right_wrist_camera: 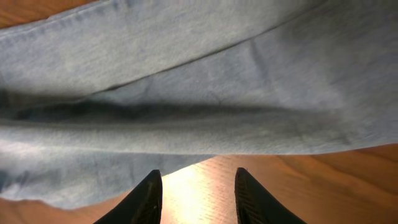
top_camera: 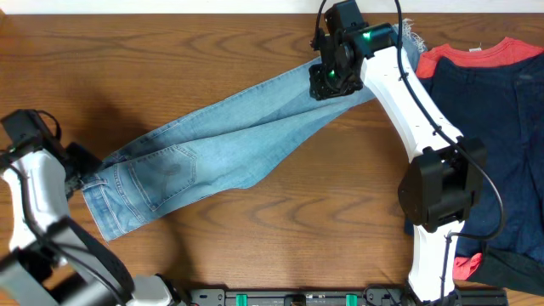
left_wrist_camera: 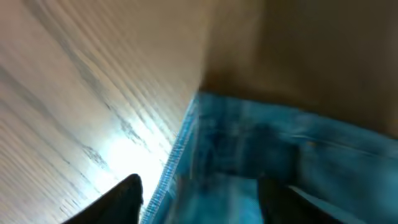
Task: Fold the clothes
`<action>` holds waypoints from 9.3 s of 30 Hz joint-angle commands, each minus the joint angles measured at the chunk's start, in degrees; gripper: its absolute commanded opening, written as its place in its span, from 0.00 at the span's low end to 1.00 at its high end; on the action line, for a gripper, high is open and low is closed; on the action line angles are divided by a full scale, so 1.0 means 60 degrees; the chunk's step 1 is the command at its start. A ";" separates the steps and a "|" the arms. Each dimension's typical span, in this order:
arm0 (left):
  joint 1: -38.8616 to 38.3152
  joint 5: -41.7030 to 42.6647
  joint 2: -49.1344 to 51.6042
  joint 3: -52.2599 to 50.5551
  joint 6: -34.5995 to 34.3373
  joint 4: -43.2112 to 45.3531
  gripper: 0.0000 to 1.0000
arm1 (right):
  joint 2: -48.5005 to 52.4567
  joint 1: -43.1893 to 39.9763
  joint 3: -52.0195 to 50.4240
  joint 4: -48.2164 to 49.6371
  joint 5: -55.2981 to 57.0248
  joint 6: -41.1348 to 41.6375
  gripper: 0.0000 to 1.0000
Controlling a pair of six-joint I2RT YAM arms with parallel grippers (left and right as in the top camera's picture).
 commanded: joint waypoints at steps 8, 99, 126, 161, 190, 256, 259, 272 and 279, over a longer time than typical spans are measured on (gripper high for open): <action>-0.0208 0.3348 -0.2131 0.0321 0.0754 -0.1042 0.26 | 0.0197 -0.0124 -0.0095 0.0958 0.0630 -0.0714 0.44; 0.1202 -0.1483 0.1147 -0.2809 0.0299 0.4907 0.14 | 0.3490 -0.2561 -0.0095 0.6237 -0.1763 -0.1836 0.03; 0.1202 -0.1457 0.1147 -0.2809 0.0299 0.4918 0.14 | 0.3045 -0.2932 0.0062 0.6765 -0.2204 -0.1213 0.39; 0.1202 -0.1457 0.1147 -0.2809 0.0299 0.4918 0.14 | 0.2324 -0.3224 0.0084 0.6382 -0.1810 -0.1129 0.01; 0.1202 -0.1457 0.1147 -0.2809 0.0299 0.4911 0.15 | 0.2116 -0.3934 0.0062 0.6747 -0.1180 -0.0543 0.45; 0.0827 -0.0299 0.1654 -0.2754 0.0036 0.5060 0.36 | 0.2080 -0.1239 -0.1705 0.1348 -0.0080 0.1290 0.01; 0.0973 -0.0670 0.2022 -0.2754 0.0036 0.5206 0.36 | 0.2404 -0.1388 -0.1705 0.1082 0.0699 0.1730 0.01; 0.2044 0.0958 0.2069 -0.2102 0.0033 0.5446 0.36 | 0.1140 -0.2976 -0.0874 0.1333 0.0882 0.0215 0.24; 0.2160 0.2856 0.1781 -0.1078 0.0040 0.4794 0.37 | 0.1290 -0.3872 -0.0892 0.2259 -0.0721 -0.0215 0.48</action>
